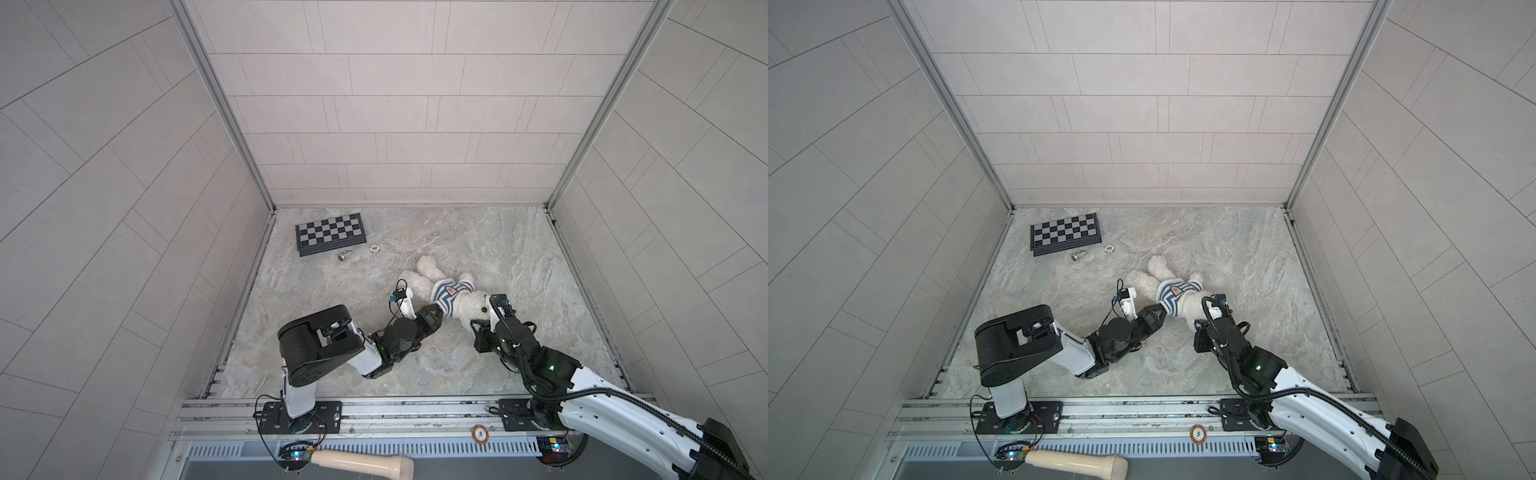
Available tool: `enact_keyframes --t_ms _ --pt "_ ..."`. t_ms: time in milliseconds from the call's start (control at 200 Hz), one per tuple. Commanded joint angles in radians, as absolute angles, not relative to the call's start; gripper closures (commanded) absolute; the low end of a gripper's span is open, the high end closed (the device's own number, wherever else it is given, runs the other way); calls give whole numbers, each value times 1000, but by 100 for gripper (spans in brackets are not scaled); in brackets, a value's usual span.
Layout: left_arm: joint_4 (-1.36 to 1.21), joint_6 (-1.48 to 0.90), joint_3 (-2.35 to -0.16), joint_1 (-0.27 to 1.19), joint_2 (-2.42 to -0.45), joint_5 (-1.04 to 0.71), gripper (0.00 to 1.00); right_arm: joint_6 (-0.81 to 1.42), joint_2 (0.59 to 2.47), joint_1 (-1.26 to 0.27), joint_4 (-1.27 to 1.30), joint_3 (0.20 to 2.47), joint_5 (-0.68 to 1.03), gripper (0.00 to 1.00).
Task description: Dress the teddy bear
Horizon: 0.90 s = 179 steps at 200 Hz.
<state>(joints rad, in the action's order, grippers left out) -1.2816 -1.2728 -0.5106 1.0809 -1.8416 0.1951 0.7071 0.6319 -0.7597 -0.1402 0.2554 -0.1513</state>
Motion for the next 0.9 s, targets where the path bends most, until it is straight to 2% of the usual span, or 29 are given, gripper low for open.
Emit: enact_keyframes --t_ms 0,100,245,436,531,666,891 --pt "-1301 -1248 -503 1088 -1805 178 75 700 618 -763 -129 255 -158 100" --pt "-1268 -1241 -497 1088 -1781 185 78 699 625 -762 -125 257 -157 100" --pt "-1173 -1205 -503 1088 -1737 189 78 698 632 -762 -117 260 -156 100" --pt "-922 -1113 -545 1093 -1650 196 70 697 634 -762 -115 259 -153 100" --pt "-814 -1072 -565 1098 -1613 216 69 696 634 -762 -114 259 -154 100" --pt "-802 -1066 -575 1103 -1611 220 68 699 637 -763 -106 256 -149 100" --pt "-848 -1062 -603 1103 -1643 204 60 700 631 -764 -103 253 -144 100"
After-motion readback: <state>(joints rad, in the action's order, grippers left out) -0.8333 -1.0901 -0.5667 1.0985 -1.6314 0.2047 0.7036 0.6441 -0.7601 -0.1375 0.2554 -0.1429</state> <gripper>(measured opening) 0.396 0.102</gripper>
